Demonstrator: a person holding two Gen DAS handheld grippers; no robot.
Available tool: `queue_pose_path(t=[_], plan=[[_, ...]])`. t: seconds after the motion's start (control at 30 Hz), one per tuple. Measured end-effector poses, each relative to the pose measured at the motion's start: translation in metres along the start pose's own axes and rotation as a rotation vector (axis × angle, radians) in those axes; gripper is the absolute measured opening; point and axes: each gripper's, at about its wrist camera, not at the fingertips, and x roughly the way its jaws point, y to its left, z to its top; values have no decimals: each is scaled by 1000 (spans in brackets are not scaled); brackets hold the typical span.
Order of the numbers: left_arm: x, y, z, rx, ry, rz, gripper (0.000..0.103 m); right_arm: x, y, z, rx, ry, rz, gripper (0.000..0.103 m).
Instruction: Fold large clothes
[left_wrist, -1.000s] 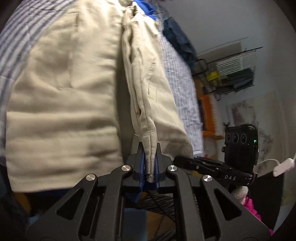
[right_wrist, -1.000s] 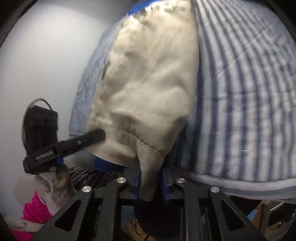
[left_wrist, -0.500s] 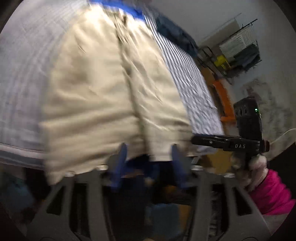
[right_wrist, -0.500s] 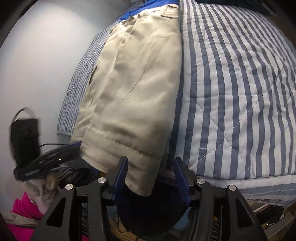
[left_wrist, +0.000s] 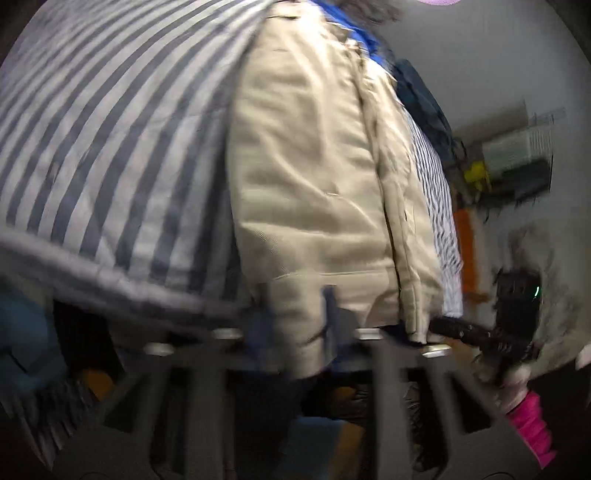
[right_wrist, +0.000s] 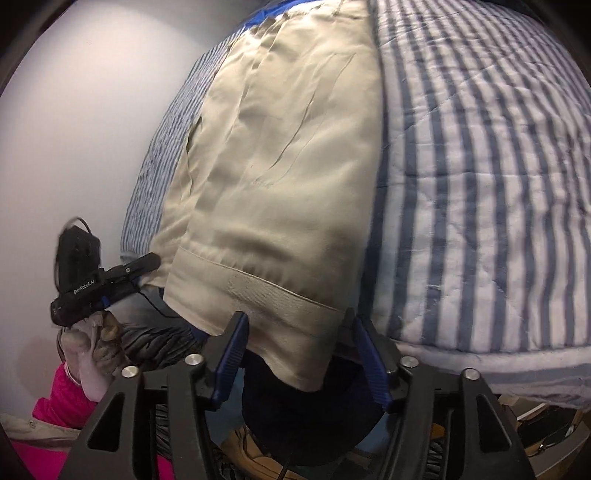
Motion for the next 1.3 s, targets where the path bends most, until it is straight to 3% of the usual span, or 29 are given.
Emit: queue_pose_path(t=[0.1,0.13,0.17,0.2,0.27,0.33,0.47,0.53,0.57,0.6,0.7,0.77,1.0,1.07,1.1,1.2,1.3], plan=[[-17,-6,2,12,-40,-9,13,-4,12,2,-39,-12,-47,21],[-26,-4,3,13,-58,-5,12,-18,16,0,-62,-47,-42,19],[-31,0,3,11,-63,-3,12,-31,18,-3,-92,-83,-61,10],[-30,4,2,5,-55,-2,12,-36,16,-6,-106,-100,-88,8],[-19,11,-1,-10,-22,15,12,-20,-2,-10,-54,-40,-111,8],[-10,8,-4,4,-11,34,12,-1,-7,-12,-39,-5,-126,8],[-13,0,-3,22,-19,27,12,-13,12,-14,-141,-48,-149,8],[-12,-1,-2,14,-16,20,14,-25,15,-13,-172,-78,-175,18],[-13,0,-2,12,-14,17,15,-32,18,-13,-180,-112,-211,33],[-15,2,-3,10,-11,22,17,-41,23,-13,-192,-163,-237,40],[-28,5,-6,20,-11,36,19,-60,34,-12,-223,-274,-247,40],[-36,4,-8,41,-25,50,19,-51,48,-6,-272,-284,-221,37],[-46,2,-7,53,-41,57,19,25,84,28,-433,-167,-225,31],[-54,5,-10,43,-40,45,19,56,82,26,-485,-81,-275,31],[-58,7,-11,38,-41,35,19,60,80,24,-495,-80,-284,31],[-72,11,-7,23,-68,5,19,45,80,29,-448,-80,-232,30],[-76,5,11,62,-113,25,20,9,75,28,-393,-163,-144,34]])
